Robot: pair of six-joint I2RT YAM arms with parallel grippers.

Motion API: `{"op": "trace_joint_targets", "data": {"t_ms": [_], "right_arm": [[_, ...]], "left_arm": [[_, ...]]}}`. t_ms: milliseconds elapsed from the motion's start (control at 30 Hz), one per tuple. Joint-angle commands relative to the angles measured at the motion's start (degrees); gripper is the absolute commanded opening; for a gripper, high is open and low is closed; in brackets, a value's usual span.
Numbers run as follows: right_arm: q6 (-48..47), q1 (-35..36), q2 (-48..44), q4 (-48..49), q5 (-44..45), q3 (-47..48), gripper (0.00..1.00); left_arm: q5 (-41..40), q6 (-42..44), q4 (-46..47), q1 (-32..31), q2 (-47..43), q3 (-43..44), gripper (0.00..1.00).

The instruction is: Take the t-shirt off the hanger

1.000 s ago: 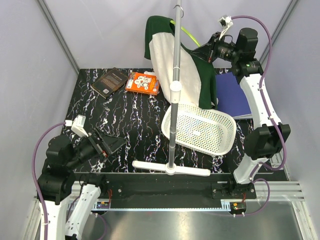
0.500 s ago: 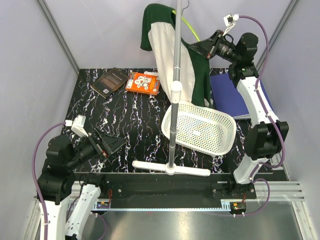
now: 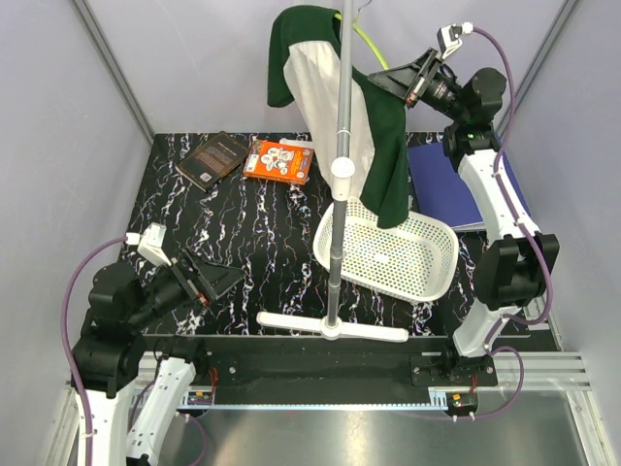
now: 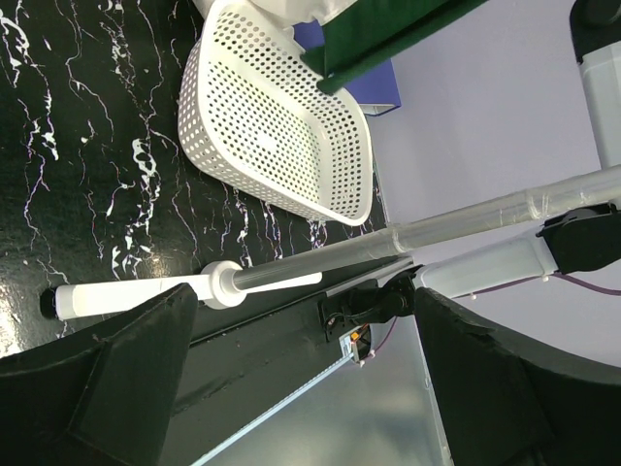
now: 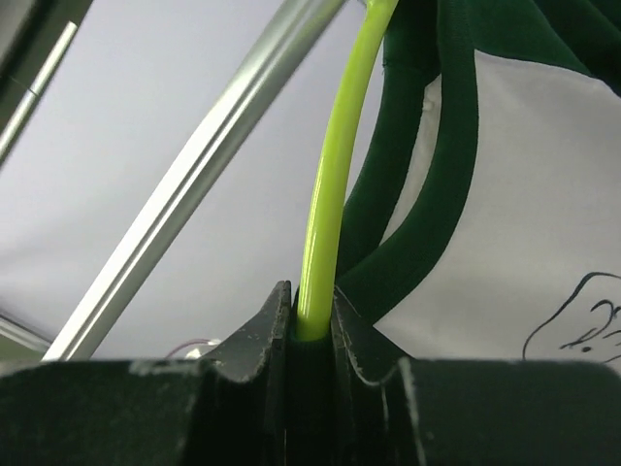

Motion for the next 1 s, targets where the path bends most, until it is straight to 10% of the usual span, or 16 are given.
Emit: {"op": "trace_joint_targets", "data": {"t_ms": [0, 467, 967], "right_arm": [[15.8, 0.2, -4.2, 14.9, 3.1, -5.4, 0.00], [30.5, -1.5, -8.1, 32.9, 7.3, -20.3, 0.00], [14.0, 10.8, -9.8, 26.4, -5.8, -29.3, 0.00]], "left_arm": [[1.8, 1.2, 2.8, 0.3, 1.0, 2.5, 0.96], [2.4, 0.4, 2.6, 0.3, 0.0, 3.5, 0.96], [-1.4, 1.0, 3.9, 0.3, 2.3, 8.2, 0.90]]}}
